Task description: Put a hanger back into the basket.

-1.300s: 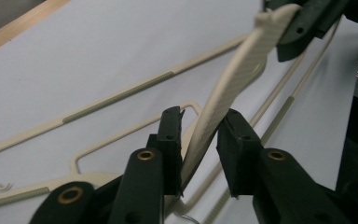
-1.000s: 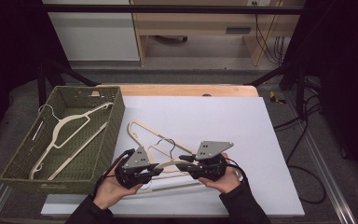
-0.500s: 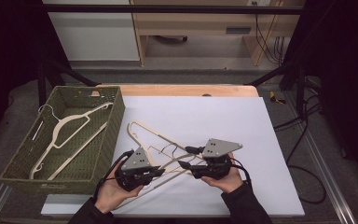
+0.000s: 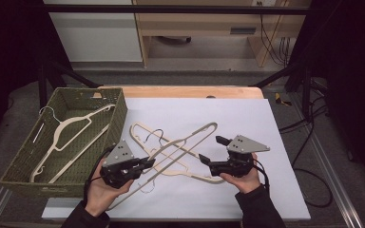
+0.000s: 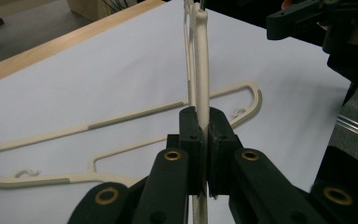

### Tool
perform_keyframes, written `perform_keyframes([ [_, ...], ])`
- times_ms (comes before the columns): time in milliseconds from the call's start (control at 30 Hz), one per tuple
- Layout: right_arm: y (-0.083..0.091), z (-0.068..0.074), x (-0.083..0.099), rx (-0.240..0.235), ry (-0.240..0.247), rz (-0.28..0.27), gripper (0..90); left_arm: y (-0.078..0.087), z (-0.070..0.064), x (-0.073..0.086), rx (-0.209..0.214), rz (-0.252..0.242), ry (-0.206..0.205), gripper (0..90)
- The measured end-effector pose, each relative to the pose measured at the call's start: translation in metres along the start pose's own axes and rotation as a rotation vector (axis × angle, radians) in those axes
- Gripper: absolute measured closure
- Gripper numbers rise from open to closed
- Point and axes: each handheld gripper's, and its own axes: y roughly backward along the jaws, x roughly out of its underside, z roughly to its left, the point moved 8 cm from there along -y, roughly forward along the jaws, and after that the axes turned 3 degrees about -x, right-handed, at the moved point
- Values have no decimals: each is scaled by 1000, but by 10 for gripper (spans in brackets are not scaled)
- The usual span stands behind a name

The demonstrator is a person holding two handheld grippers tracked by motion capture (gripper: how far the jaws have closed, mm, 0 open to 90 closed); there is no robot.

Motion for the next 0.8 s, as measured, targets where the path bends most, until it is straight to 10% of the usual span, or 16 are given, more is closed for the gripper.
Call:
perform_keyframes([
  [467, 17, -25, 8, 86, -57, -14, 119, 40, 19, -40, -35, -47, -7, 865],
  [800, 23, -35, 11, 120, -79, -19, 99, 71, 60, -60, -72, -58, 0, 865],
])
